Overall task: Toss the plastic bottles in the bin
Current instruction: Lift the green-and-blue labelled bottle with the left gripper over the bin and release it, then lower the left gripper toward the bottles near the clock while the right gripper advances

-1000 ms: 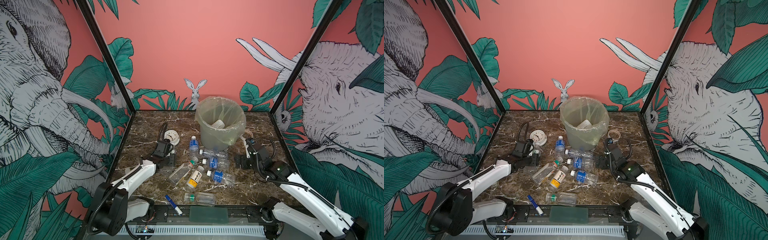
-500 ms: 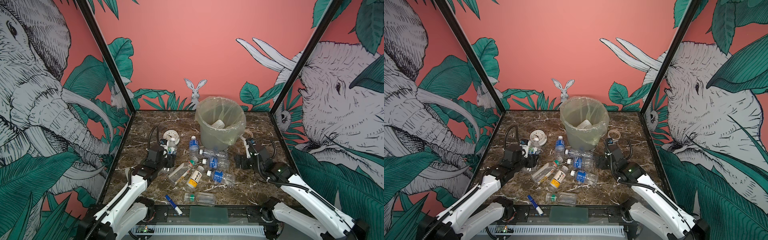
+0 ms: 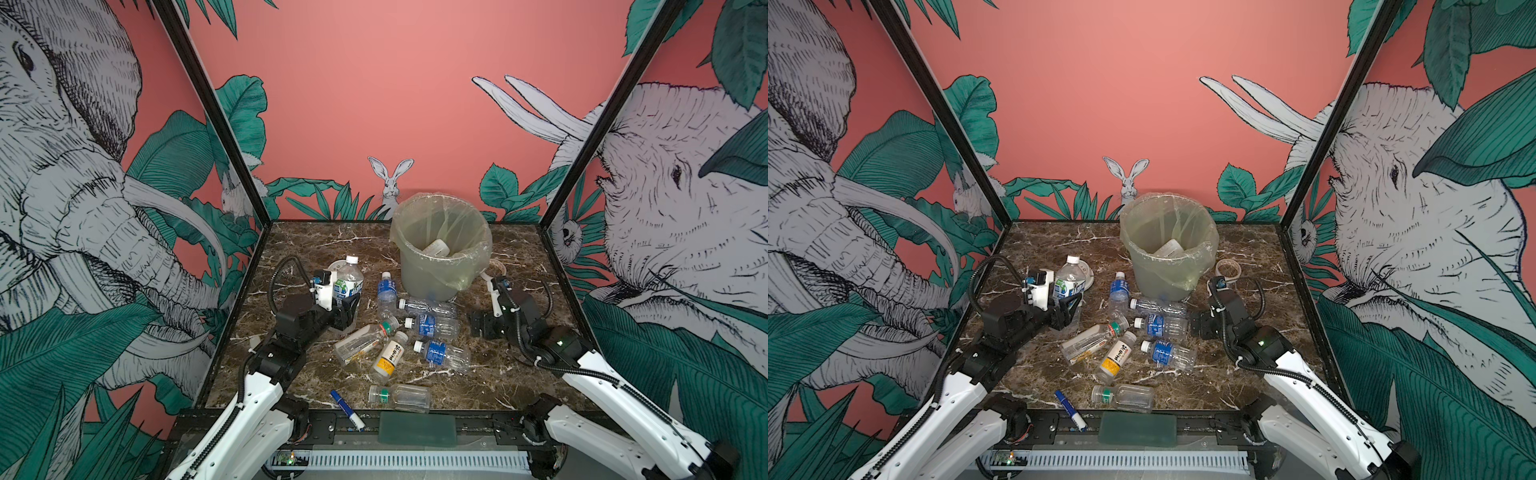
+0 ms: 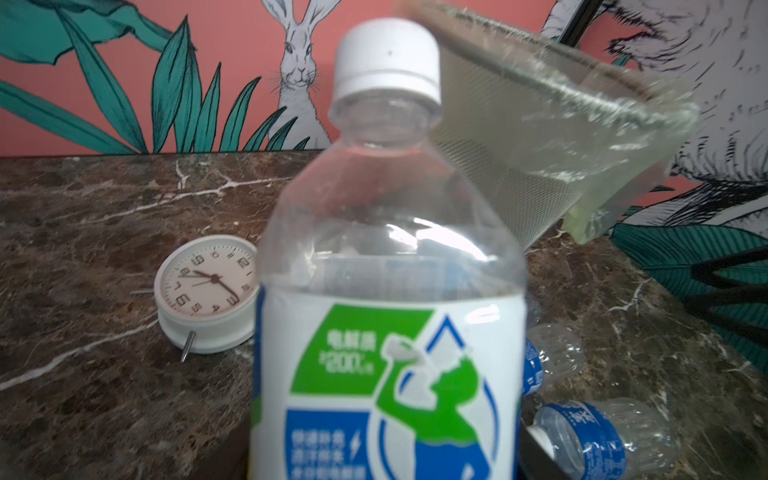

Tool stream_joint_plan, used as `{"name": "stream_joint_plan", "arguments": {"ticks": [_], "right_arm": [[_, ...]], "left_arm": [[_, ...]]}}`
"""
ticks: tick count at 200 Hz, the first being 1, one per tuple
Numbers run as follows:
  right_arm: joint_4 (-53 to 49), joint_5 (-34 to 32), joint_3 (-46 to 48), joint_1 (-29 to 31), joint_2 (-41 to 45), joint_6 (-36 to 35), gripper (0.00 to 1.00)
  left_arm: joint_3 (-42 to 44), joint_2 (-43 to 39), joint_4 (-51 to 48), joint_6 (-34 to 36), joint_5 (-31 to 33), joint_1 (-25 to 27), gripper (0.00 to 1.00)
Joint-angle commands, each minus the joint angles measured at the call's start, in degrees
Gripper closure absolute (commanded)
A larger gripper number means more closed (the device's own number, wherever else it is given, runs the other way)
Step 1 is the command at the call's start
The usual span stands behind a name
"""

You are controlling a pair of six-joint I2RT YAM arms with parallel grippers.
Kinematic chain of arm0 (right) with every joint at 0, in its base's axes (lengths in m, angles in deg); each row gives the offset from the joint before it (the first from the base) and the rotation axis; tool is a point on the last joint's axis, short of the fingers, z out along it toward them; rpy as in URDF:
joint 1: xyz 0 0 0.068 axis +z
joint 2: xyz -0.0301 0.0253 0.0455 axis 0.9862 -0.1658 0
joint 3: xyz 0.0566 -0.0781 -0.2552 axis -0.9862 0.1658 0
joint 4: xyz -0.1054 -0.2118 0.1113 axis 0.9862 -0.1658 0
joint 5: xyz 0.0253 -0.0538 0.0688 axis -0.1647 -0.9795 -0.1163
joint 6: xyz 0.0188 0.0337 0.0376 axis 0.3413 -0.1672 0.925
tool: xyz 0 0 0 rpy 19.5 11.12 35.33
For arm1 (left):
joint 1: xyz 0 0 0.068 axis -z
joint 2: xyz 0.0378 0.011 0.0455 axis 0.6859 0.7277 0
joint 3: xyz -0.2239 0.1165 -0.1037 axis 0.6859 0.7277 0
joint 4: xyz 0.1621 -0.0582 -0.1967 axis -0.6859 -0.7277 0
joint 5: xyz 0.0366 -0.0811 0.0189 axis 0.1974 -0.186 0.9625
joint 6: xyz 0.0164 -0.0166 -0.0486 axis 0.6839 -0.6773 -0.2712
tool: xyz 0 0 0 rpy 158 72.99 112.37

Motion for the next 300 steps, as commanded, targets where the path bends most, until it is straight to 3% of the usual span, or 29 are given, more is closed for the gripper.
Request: {"name": "stream_joint_plan", "arguments": {"ticks": [1,33,59,69,81,94,105,146,201,263,300], "right_arm": [[1.2,0.3,-0.8,-0.1,0.8,-1.2,0.06],[1.4,0.6,-1.4,-0.1,1.0,-1.4,0.06],[1.4,1.0,-1.9,-0.1,1.0,-1.3,0.06],[1.3,0.9,-2.2,-0.1,1.0,-1.3,0.06],[0.9,0.7,-2.5,-0.1,1.3,-1.0,0.04],[0.4,0.4,-2.9,-0.1,1.7,-0.8,0.02],[-0.2,0.3,-3.3,-0.1,2.2,-0.8,0.01],[-0.8,2.4,-3.4,0.0,3.6,-1.1,0.01],[-0.7,7.7,-3.2,1.6,0.8,-3.2,0.03],[-3.1,3.4,-6.8,10.9,-6.3,-5.7,0.05],[-3.2,3.0,-7.2,12.2,-8.8,-5.8,0.05]], "left_arm": [[-8.5,3.6,7.0,1.0,-1.1,2.0,0.37],[-24.0,16.8,11.6,2.2,-1.6,5.8,0.37],[-44.2,33.7,12.3,2.2,-6.1,8.3,0.36],[-53.3,41.4,11.9,0.9,-8.7,8.5,0.26],[-65.0,50.6,8.1,-1.6,-11.5,8.5,0.01],[-76.8,58.2,0.6,-2.3,-12.2,8.5,0.00],[-80.7,60.6,-1.2,-2.9,-12.7,8.2,0.00],[-70.3,51.1,2.4,1.4,-7.6,6.9,0.00],[-54.9,38.1,-0.2,3.5,-3.6,4.9,0.00],[-38.3,28.0,-4.1,3.8,1.7,3.2,0.00],[-32.6,24.8,-10.1,4.8,4.1,3.2,0.01]]}}
